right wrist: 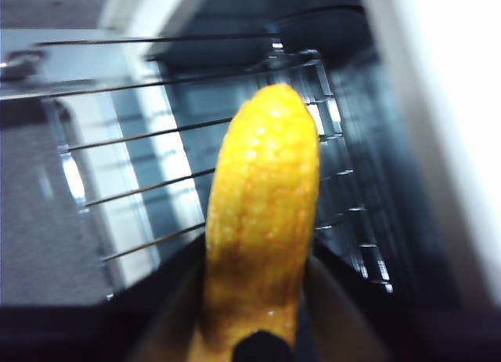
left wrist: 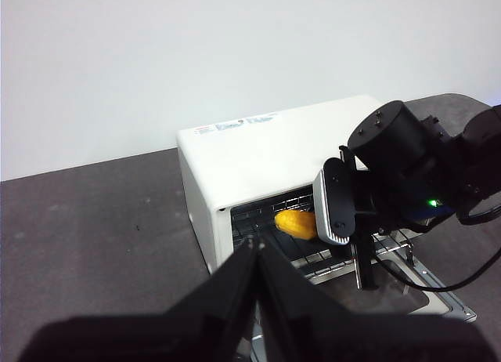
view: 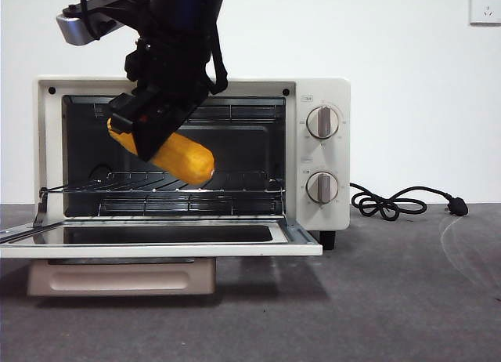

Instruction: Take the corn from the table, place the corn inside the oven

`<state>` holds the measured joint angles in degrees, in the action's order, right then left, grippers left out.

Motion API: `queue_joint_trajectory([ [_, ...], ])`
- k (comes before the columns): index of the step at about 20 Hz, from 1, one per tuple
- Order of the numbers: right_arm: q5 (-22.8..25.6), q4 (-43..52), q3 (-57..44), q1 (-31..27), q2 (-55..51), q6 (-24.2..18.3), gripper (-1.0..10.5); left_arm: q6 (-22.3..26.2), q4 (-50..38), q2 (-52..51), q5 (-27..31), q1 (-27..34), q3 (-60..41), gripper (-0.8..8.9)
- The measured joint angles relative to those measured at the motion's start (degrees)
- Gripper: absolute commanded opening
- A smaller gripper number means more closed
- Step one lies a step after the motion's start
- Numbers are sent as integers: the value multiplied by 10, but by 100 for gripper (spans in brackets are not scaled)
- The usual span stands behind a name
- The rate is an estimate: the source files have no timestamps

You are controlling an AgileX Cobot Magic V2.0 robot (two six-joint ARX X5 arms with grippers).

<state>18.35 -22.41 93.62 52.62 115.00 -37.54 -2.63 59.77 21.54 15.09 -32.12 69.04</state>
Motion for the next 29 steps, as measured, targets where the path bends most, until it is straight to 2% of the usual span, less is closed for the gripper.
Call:
queue_joint_trajectory([
  [8, -3, -12, 0, 3, 0, 12, 293, 0, 0, 0, 0, 0, 0, -6],
  [14, 16, -22, 0, 22, 0, 36, 284, 0, 1, 0, 0, 0, 0, -6],
  [18, 23, -59, 0, 71, 0, 56, 283, 3, 0, 0, 21, 0, 0, -6],
  [23, 23, -135, 0, 136, -5, 101, 277, 33, -26, 31, 43, 0, 0, -6],
  [24, 23, -159, 0, 147, -13, 115, 241, 44, -31, 45, 43, 0, 0, -6],
  [26, 23, -207, 0, 167, -44, 141, 87, 68, -52, 83, 43, 0, 0, -6],
  [27, 23, -228, 0, 176, -66, 154, 51, 82, -62, 103, 50, 0, 0, -6],
  [29, 22, -271, 0, 187, -112, 180, 50, 102, -88, 140, 75, 0, 0, -7],
])
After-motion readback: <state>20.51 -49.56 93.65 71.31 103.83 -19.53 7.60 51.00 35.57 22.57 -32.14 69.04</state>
